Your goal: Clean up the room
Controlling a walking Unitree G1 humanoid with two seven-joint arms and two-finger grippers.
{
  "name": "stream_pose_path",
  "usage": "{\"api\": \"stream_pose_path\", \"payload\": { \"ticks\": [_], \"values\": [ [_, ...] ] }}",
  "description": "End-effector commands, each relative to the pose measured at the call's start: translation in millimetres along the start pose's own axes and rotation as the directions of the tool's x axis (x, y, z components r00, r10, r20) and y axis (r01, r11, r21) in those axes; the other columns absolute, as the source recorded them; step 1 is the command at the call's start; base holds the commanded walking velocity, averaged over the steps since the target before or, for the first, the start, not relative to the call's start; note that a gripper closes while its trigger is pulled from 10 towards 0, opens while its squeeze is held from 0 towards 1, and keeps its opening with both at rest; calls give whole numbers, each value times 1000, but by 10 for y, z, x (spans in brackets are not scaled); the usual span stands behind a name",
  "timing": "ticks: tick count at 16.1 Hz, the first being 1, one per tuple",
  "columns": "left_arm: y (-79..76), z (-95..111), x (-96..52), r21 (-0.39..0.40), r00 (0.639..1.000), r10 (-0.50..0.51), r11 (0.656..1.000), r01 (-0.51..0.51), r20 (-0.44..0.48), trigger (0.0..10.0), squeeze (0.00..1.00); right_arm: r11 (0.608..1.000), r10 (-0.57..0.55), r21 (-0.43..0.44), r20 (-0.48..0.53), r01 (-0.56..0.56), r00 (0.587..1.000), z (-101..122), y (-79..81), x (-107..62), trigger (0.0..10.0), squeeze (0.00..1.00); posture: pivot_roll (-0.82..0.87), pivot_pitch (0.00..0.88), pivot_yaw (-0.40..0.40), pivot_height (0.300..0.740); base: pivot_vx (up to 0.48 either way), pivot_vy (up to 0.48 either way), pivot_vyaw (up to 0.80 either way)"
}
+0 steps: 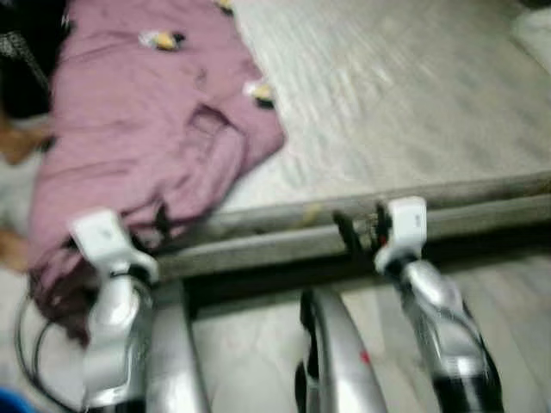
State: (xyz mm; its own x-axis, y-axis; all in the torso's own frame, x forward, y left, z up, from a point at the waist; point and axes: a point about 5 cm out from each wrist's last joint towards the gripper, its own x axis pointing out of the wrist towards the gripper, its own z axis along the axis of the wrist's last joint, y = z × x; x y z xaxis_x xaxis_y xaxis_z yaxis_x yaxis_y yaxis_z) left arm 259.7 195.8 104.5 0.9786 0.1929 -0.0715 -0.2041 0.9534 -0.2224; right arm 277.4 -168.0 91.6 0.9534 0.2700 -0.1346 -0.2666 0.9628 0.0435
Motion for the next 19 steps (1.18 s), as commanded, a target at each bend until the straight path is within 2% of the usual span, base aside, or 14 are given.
{"api": "stream_pose_path", "payload": {
  "ticks": [1,3,6,9,10,11,12,13,16,18,19],
  "values": [
    [-35,111,92,-5,999,-18,1000,18,34,10000,0,1000,-7,-5,21,7,1000,69,-28,-33,10000,0,-85,193,-77,495,0,0,0],
    [-107,116,250,-28,999,-36,999,37,31,10000,0,999,-26,-35,12,26,1000,72,-92,-157,10000,0,-120,210,-78,495,0,0,0],
    [-173,178,382,-42,997,-59,997,61,52,10000,0,997,-48,-67,-21,47,999,41,-197,-361,10000,0,-169,243,-85,495,0,0,0],
    [-275,243,548,-58,993,-91,994,95,70,10000,0,995,-58,-79,-38,55,998,51,-218,-454,10000,0,-199,269,-87,495,0,0,0],
    [-328,214,655,-66,994,-107,992,108,25,10000,0,995,-56,-88,-42,52,998,62,-210,-489,10000,0,-210,275,-88,495,0,0,0],
    [-342,189,674,-75,994,-112,991,112,1,10000,0,995,-59,-88,-43,55,997,68,-214,-498,10000,0,-217,277,-91,495,0,0,0],
    [-496,41,760,-99,970,-203,977,191,-131,10000,0,995,-82,-69,-51,78,995,76,-238,-515,10000,0,-219,281,-95,495,0,0,0],
    [-609,-34,799,-47,950,-247,969,243,-191,10000,0,995,-71,-78,-52,67,996,79,-229,-501,10000,0,-218,272,-94,495,0,0,0],
    [-802,-172,818,-56,920,-289,957,284,-266,10000,0,995,-63,-84,-51,58,997,79,-204,-458,10000,0,-218,254,-84,495,0,0,0],
    [-947,-336,744,-57,883,-330,942,331,-333,10000,0,994,-71,-82,-42,67,997,87,-197,-429,10000,0,-213,238,-76,495,0,0,0],
    [-1026,-388,706,-28,862,-365,925,380,-353,10000,0,995,-71,-80,-41,68,997,87,-195,-419,10000,0,-207,233,-76,495,0,0,0]
  ]
}}
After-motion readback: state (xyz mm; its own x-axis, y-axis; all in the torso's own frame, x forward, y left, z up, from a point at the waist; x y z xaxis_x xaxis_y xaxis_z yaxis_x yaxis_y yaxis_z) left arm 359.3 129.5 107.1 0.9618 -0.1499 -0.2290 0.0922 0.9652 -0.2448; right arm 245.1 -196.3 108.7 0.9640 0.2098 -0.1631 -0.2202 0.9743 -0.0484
